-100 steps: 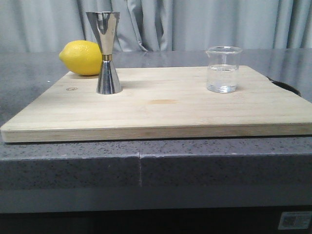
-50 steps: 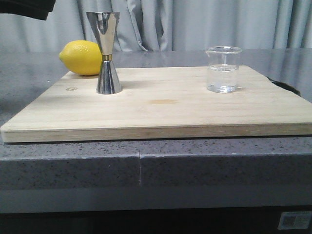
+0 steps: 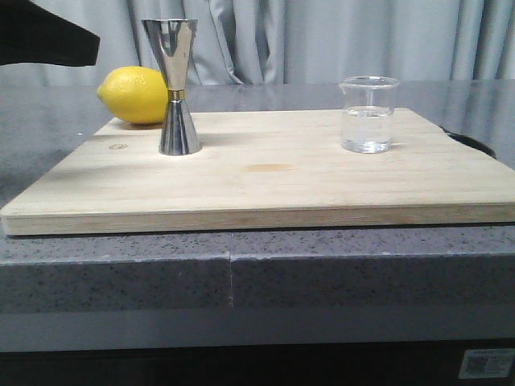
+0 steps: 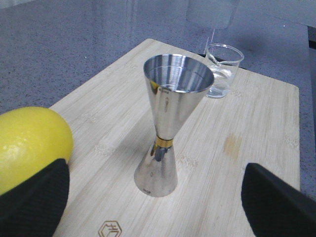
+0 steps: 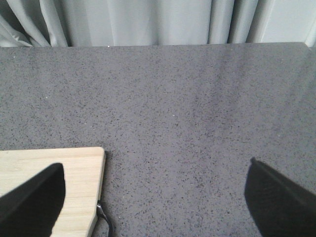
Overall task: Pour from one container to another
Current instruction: 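Reach the left gripper toward the steel jigger and close around it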
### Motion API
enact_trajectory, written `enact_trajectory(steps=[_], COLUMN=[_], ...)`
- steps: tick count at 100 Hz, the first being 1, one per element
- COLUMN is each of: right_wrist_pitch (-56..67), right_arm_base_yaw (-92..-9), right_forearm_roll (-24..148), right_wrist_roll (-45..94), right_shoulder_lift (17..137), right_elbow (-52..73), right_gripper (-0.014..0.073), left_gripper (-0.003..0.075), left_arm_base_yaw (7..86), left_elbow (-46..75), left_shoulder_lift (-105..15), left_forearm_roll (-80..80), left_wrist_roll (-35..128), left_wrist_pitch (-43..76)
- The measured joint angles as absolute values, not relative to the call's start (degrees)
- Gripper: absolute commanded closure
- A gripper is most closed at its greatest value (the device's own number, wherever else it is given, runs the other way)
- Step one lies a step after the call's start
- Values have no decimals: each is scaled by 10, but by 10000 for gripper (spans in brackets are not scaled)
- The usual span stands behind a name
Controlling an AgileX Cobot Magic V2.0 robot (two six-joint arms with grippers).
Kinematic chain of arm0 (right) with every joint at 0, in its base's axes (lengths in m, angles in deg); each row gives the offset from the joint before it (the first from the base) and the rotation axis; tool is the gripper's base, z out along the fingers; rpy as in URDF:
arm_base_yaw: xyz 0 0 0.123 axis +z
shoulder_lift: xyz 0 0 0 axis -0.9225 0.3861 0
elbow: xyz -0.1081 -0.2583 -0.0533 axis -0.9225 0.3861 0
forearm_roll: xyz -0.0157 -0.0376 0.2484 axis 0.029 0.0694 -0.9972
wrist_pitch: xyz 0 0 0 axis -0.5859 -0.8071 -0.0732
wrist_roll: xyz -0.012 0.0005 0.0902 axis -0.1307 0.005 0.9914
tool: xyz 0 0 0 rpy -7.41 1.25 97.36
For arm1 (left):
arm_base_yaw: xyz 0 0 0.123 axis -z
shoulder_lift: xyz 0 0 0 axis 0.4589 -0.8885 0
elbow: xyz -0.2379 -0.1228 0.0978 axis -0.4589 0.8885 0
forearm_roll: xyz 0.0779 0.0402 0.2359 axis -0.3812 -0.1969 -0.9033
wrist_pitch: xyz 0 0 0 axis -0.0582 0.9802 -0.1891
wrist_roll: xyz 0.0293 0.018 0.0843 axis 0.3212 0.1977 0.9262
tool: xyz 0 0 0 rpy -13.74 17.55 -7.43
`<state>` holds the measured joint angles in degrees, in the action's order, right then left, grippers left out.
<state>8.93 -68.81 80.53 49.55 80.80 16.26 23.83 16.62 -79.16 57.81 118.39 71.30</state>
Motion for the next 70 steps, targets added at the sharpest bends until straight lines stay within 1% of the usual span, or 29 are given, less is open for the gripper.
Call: enact_trajectory(steps=[18, 47, 70], right_wrist_pitch=[84, 83, 82], right_arm_base_yaw=[-688, -688, -688], right_forearm_roll=[805, 807, 807], right_wrist_roll=[495, 495, 495], right_shoulder_lift=[808, 808, 808], right_elbow=[163, 163, 163], right_gripper=[-74, -74, -74], left_gripper=[81, 81, 81], left_arm_base_yaw=[246, 291, 318], left_elbow=[169, 169, 169], left_shoulder_lift=[-813, -877, -885], left_forearm_roll=[599, 634, 670], left_wrist_roll=[1211, 1273, 1327], left_wrist_pitch=[712, 705, 682])
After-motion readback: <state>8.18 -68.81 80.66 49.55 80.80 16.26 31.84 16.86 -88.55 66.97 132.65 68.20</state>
